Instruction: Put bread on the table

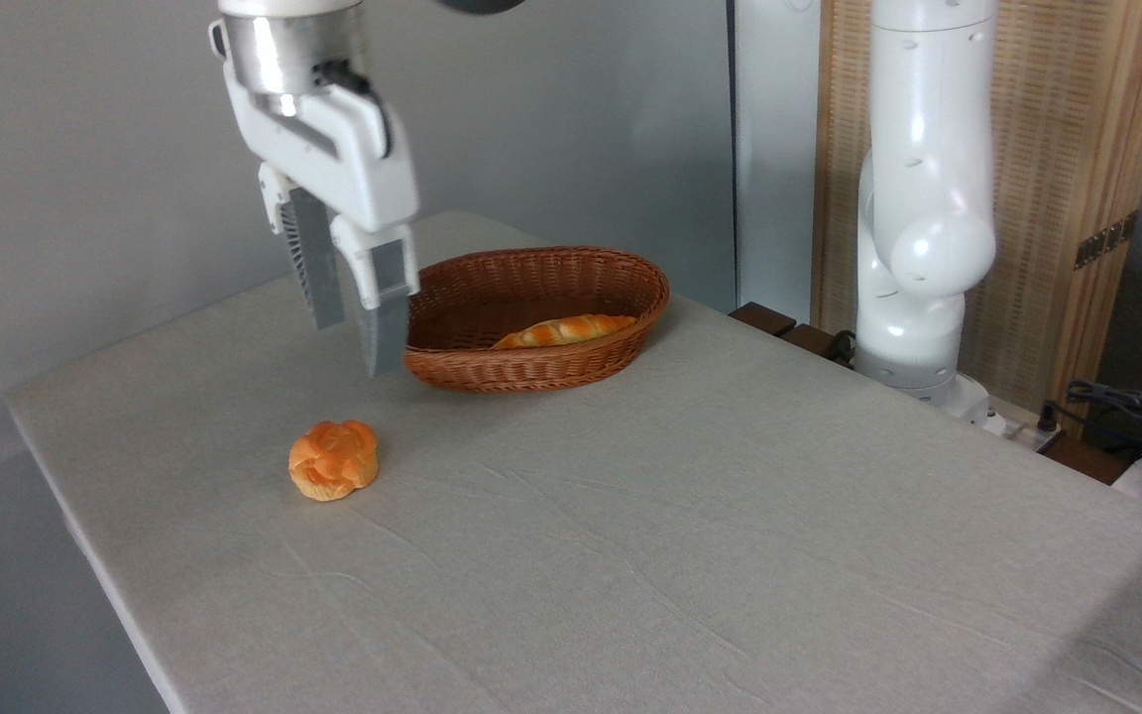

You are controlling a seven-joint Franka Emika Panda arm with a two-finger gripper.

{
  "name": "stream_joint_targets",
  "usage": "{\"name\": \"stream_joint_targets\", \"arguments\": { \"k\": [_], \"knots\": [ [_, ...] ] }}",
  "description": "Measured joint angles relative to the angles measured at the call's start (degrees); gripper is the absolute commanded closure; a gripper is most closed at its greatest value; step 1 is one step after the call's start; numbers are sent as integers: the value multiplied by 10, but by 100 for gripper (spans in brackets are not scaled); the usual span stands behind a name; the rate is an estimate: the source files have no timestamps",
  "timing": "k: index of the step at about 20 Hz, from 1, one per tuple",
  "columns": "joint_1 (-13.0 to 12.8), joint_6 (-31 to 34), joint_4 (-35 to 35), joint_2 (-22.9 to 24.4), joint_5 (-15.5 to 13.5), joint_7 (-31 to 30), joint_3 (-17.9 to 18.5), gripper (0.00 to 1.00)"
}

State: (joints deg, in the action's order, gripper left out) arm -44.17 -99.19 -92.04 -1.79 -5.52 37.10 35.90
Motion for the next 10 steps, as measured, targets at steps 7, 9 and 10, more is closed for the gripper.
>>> {"name": "stream_joint_targets", "arguments": {
  "k": [7, 9, 10],
  "knots": [
    [270, 62, -1, 46, 22, -2, -216, 0],
    [319, 64, -3, 45, 39, -2, -272, 0],
    [334, 64, -3, 42, 52, -2, -293, 0]
  ]
}}
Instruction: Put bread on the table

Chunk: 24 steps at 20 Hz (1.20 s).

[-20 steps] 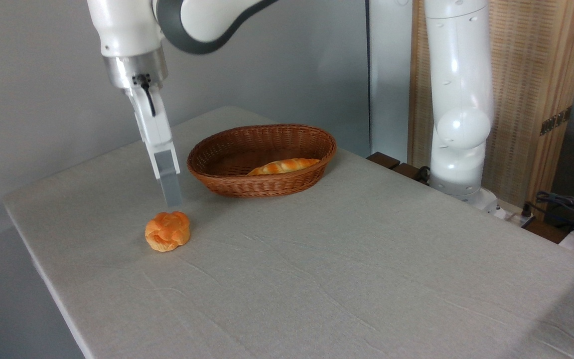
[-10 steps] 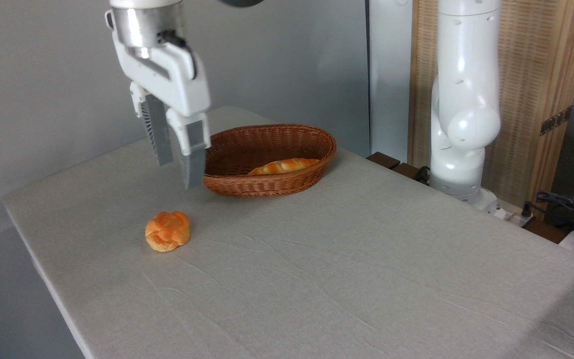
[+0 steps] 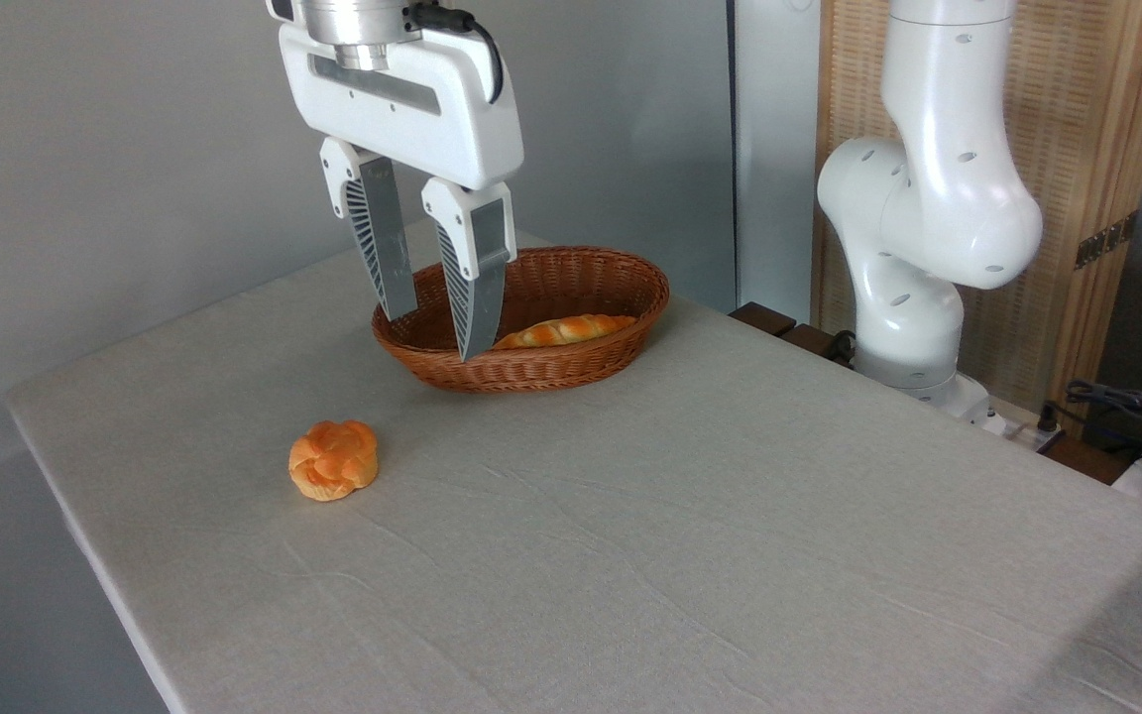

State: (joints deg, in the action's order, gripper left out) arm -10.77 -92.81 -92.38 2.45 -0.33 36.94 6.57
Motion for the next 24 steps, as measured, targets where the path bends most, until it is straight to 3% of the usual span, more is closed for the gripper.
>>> {"name": "stream_joint_targets", "arguments": {
  "k": [4, 24],
  "knots": [
    [13, 0, 0, -6, 25, -1, -27, 0],
    [21, 0, 0, -6, 25, -1, -25, 0]
  ]
}}
